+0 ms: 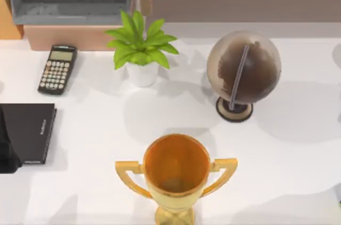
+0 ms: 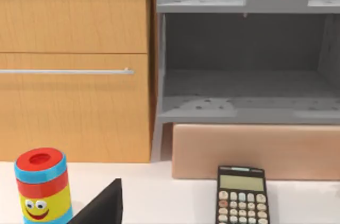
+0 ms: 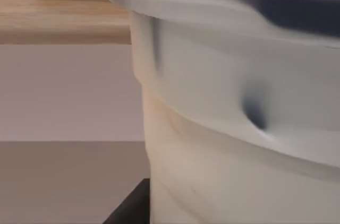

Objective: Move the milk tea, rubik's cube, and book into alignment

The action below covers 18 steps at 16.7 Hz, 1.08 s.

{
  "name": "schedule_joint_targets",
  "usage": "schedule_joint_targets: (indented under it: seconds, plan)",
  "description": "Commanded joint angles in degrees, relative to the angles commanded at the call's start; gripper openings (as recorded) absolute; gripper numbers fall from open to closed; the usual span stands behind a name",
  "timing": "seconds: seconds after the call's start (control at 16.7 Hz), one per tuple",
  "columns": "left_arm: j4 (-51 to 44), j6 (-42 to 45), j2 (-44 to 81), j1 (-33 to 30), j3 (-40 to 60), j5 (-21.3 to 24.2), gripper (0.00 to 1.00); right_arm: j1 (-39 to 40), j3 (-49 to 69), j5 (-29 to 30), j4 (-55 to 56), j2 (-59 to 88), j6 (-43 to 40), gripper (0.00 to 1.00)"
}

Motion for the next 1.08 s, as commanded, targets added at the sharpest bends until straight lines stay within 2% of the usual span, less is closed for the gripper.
schedule_joint_targets:
  seconds: [0.18, 0.24, 0.78, 1.08]
  plan:
    - [0.0, 0.0, 0.0, 0.0, 0.0, 0.0, 1.0, 0.0, 0.0, 0.0, 0.0, 0.0, 0.0, 0.98]
    - [0.0, 0.0, 0.0, 0.0, 0.0, 0.0, 1.0, 0.0, 0.0, 0.0, 0.0, 0.0, 0.0, 1.0]
    - [0.0, 0.0, 0.0, 0.0, 0.0, 0.0, 1.0, -0.19, -0.25, -0.09, 0.16, -0.14, 0.01, 1.0]
    - [0.0, 0.0, 0.0, 0.0, 0.0, 0.0, 1.0, -1.65, -5.46, -1.52, 3.04, -2.03, 0.04, 1.0]
